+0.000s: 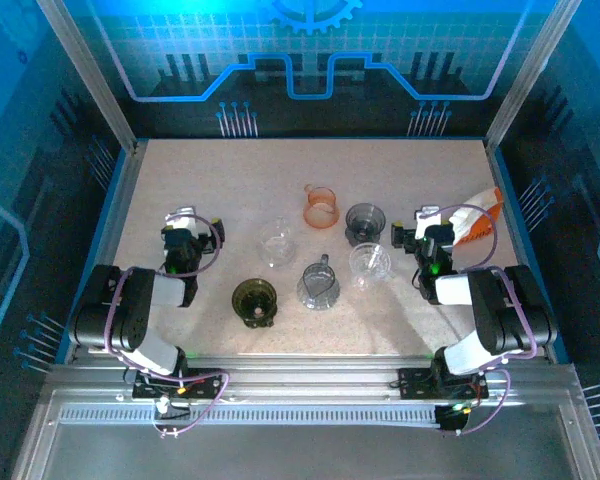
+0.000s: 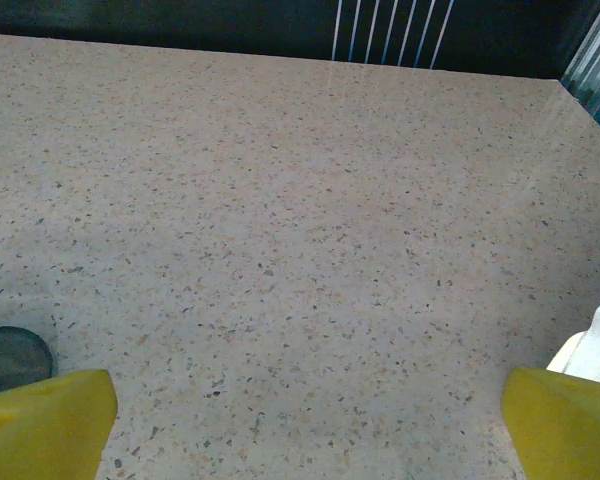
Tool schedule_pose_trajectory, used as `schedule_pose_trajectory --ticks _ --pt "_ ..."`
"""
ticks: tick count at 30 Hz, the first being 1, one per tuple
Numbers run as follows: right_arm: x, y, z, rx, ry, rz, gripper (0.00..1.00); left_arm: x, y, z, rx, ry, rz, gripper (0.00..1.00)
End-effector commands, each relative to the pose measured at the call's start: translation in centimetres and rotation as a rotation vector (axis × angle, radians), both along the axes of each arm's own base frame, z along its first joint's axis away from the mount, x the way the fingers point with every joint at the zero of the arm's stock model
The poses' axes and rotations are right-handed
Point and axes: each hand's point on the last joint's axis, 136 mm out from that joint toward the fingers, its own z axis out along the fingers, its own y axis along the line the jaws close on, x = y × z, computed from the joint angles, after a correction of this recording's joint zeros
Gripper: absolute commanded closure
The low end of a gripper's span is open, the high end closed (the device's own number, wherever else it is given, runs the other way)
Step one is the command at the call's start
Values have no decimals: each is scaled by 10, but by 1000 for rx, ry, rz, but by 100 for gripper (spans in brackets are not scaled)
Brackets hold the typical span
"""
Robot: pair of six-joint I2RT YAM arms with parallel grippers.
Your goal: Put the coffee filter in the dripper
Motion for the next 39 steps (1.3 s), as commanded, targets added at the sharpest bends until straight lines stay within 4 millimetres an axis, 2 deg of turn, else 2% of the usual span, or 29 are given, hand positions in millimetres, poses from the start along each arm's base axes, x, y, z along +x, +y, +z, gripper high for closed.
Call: schedule_pose_trajectory --ticks 1,39 --pt "4 1 10 4 -44 5 0 5 -3 4 14 -7 -17 1" --pt "5 1 10 15 -44 13 0 5 -3 5 14 -9 -18 1"
